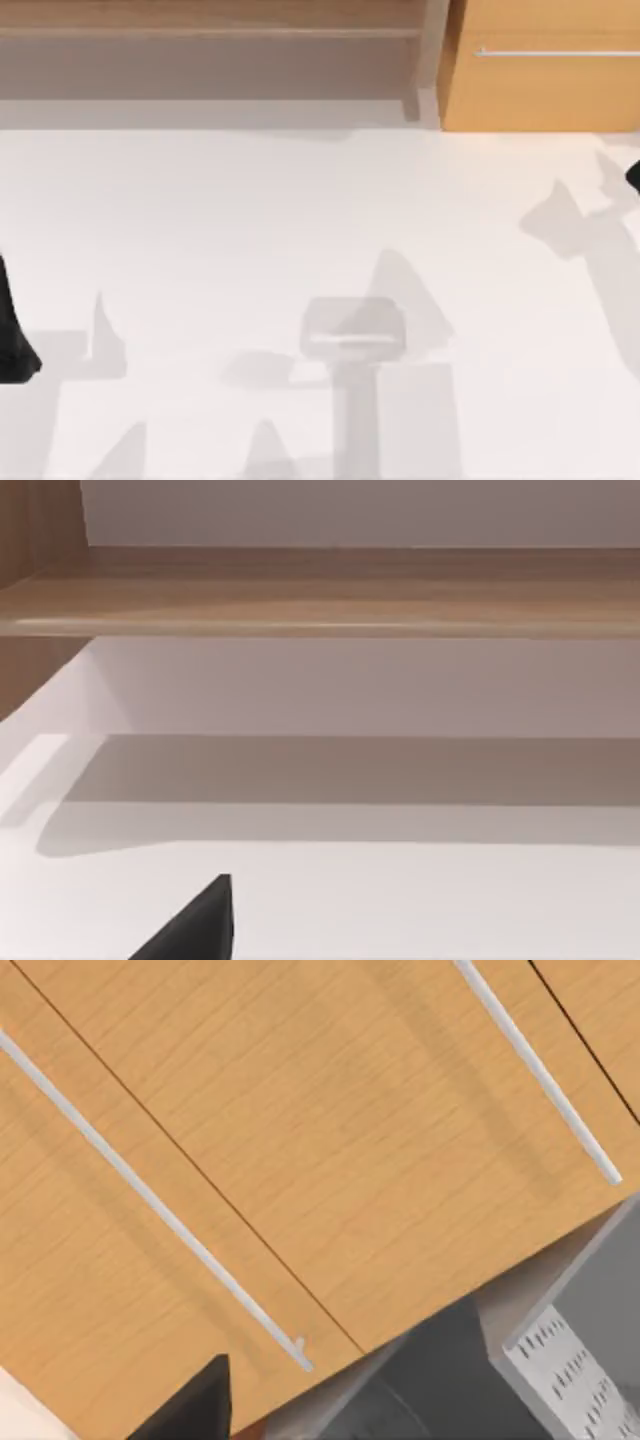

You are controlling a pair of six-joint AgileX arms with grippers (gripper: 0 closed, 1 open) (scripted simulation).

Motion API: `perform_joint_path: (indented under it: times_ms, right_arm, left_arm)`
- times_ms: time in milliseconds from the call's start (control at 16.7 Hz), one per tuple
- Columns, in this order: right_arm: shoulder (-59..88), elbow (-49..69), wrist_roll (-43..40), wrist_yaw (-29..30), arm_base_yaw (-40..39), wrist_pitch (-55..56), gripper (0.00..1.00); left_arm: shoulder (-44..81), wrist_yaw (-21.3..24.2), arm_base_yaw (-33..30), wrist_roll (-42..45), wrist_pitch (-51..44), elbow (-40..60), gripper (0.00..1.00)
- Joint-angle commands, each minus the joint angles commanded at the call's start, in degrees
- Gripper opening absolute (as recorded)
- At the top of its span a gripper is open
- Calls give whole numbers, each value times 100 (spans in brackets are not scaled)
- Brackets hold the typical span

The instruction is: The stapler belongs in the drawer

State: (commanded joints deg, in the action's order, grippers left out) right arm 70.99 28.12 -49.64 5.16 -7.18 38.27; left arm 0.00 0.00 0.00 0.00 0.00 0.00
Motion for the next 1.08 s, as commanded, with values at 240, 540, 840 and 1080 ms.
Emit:
perform_joint_path:
  times_ms: [240,540,840,1080]
  right_arm:
    - [2135,947,-1496,237,-139,1288,100]
    - [4329,1956,-3028,507,-253,2657,100]
    - [5559,2539,-3876,681,-291,3447,100]
    - [5681,2599,-3962,699,-294,3528,100]
  left_arm:
    - [0,0,0,0,0,0,100]
    - [0,0,0,0,0,0,100]
    - [0,0,0,0,0,0,100]
    - [0,0,0,0,0,0,100]
